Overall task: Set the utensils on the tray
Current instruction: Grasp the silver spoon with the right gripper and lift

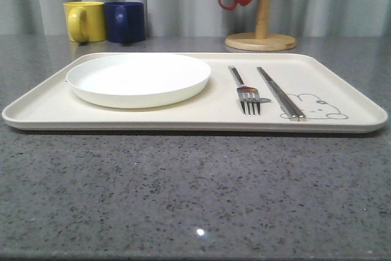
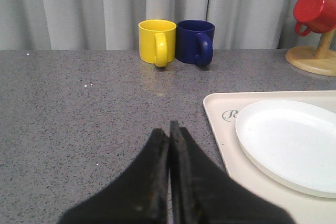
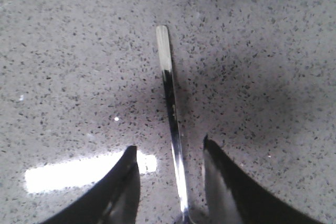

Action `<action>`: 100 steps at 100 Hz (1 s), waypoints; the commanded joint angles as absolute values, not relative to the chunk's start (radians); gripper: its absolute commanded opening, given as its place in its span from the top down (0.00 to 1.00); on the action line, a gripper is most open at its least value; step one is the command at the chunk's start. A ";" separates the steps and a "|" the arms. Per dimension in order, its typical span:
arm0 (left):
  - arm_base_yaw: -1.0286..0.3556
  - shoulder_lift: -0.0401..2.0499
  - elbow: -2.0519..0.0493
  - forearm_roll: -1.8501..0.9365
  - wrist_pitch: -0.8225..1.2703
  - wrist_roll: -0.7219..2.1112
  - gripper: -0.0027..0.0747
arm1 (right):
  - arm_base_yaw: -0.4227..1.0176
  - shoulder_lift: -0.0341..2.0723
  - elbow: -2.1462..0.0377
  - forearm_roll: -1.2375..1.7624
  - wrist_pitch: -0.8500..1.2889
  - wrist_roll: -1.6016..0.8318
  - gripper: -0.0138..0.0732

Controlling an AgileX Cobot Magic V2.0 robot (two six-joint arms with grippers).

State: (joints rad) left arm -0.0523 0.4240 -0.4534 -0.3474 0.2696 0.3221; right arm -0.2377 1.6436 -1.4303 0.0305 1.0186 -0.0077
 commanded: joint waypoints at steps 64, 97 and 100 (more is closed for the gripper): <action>-0.048 0.430 -0.482 -0.355 0.193 0.324 0.99 | -0.259 1.727 -1.433 0.066 0.986 -0.071 0.48; -0.048 0.430 -0.482 -0.355 0.193 0.324 0.99 | -0.259 1.735 -1.424 0.070 0.979 -0.072 0.48; -0.048 0.430 -0.482 -0.355 0.193 0.324 0.99 | -0.259 1.736 -1.424 0.070 0.979 -0.072 0.48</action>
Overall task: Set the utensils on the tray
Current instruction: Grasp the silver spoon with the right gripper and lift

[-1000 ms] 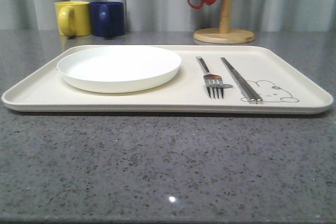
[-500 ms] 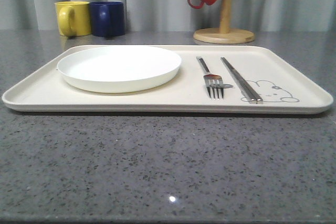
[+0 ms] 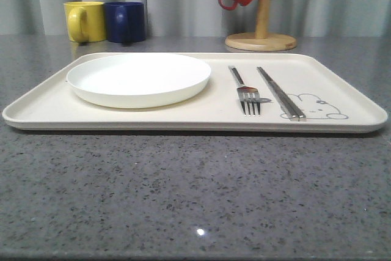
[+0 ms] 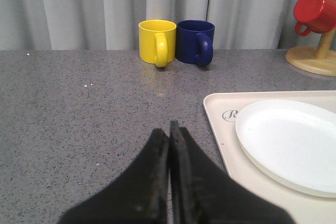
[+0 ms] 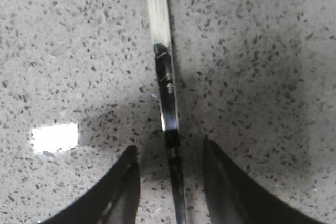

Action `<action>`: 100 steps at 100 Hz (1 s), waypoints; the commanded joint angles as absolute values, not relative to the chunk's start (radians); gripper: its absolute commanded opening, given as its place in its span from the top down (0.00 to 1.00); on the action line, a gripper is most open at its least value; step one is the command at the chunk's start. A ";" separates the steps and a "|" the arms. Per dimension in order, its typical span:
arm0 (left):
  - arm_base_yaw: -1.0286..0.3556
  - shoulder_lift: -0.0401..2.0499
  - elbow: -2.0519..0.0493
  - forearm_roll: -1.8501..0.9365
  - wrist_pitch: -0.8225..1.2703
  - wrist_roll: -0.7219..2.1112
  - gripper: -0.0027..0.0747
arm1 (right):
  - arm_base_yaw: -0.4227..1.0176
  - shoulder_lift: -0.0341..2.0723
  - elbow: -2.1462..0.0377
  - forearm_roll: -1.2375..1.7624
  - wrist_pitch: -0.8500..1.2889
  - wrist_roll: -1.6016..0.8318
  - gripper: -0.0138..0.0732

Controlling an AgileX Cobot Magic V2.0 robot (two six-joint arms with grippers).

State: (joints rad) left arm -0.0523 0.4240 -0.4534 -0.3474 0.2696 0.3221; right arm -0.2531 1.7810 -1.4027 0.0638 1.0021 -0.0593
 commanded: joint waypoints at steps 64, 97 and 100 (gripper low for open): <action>-0.048 0.430 -0.482 -0.355 0.193 0.324 0.99 | -0.259 1.743 -1.413 0.073 0.982 -0.072 0.64; -0.048 0.430 -0.482 -0.355 0.193 0.324 0.99 | -0.259 1.736 -1.422 0.073 0.989 -0.051 0.87; -0.048 0.430 -0.482 -0.355 0.193 0.324 0.99 | -0.259 1.730 -1.424 0.073 0.994 -0.050 0.87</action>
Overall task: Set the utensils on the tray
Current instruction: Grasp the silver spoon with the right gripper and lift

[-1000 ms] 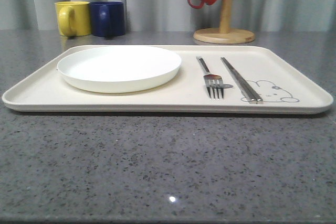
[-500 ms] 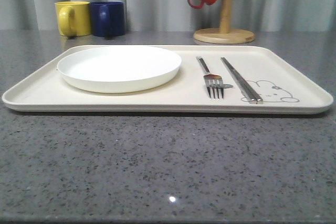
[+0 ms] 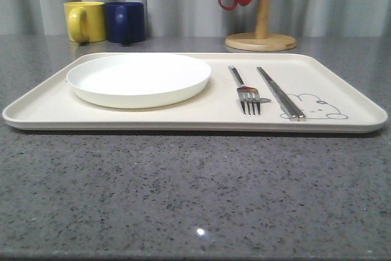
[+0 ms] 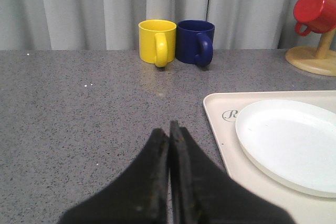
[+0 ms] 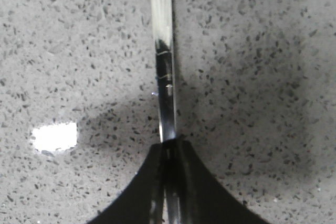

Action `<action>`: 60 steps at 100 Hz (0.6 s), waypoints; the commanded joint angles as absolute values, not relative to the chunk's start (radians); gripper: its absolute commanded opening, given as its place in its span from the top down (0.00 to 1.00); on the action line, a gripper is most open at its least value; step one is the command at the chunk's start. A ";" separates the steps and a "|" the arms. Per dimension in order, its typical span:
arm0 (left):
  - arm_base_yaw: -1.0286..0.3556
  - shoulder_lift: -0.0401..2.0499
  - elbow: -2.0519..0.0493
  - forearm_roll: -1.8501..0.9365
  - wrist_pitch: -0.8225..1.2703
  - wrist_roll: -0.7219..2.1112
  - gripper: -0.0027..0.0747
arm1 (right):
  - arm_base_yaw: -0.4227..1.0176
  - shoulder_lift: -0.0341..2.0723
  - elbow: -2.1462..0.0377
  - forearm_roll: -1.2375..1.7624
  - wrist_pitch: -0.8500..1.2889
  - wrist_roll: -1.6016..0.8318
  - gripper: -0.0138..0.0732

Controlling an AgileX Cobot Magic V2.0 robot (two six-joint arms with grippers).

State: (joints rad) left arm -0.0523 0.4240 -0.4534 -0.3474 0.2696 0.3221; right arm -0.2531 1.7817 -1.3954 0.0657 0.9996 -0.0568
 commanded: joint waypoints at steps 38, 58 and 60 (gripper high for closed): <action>-0.048 0.430 -0.482 -0.355 0.193 0.324 0.99 | -0.172 1.551 -1.427 0.115 1.048 0.007 0.87; -0.048 0.430 -0.482 -0.355 0.193 0.324 0.99 | -0.020 1.510 -1.427 0.088 1.069 0.098 0.87; -0.048 0.430 -0.482 -0.355 0.193 0.324 0.99 | -0.002 1.509 -1.427 0.087 1.064 0.111 0.87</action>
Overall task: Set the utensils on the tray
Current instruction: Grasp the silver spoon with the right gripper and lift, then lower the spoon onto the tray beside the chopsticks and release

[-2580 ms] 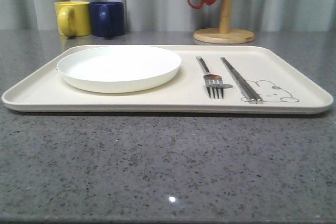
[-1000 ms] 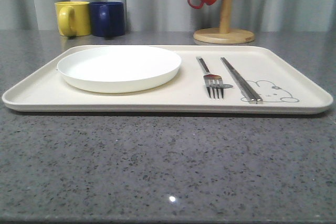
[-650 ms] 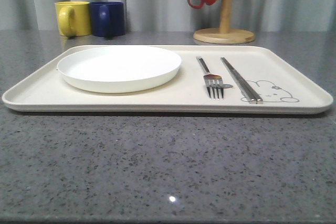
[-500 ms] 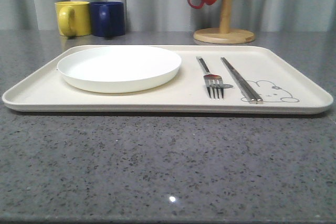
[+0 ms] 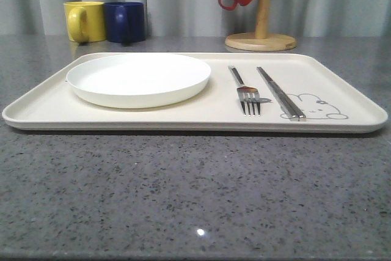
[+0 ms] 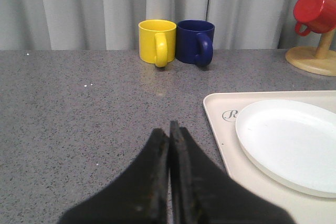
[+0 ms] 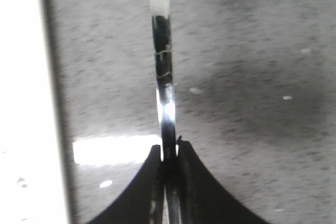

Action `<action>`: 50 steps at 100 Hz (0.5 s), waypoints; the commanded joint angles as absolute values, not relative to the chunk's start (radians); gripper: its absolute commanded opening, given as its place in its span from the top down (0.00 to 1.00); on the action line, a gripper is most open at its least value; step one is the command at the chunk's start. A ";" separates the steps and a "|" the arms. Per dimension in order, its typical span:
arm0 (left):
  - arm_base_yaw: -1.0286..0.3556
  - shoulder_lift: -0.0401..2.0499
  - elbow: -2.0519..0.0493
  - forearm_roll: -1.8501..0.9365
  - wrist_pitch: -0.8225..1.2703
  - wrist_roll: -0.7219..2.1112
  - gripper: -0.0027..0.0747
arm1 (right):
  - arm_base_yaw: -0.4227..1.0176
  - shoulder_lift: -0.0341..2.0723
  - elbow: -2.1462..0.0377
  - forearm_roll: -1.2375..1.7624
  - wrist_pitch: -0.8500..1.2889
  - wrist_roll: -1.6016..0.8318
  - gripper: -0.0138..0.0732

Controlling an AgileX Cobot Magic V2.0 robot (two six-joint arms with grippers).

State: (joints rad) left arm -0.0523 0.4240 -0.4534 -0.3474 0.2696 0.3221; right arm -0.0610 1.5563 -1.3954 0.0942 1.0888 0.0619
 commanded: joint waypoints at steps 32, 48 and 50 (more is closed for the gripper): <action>-0.048 0.430 -0.482 -0.355 0.193 0.324 0.99 | 0.242 1.549 -1.427 0.063 0.933 0.272 0.87; -0.048 0.430 -0.482 -0.355 0.193 0.324 0.99 | 0.284 1.611 -1.427 0.061 0.915 0.304 0.87; -0.048 0.430 -0.482 -0.355 0.193 0.324 0.99 | 0.286 1.618 -1.427 0.061 0.912 0.306 0.87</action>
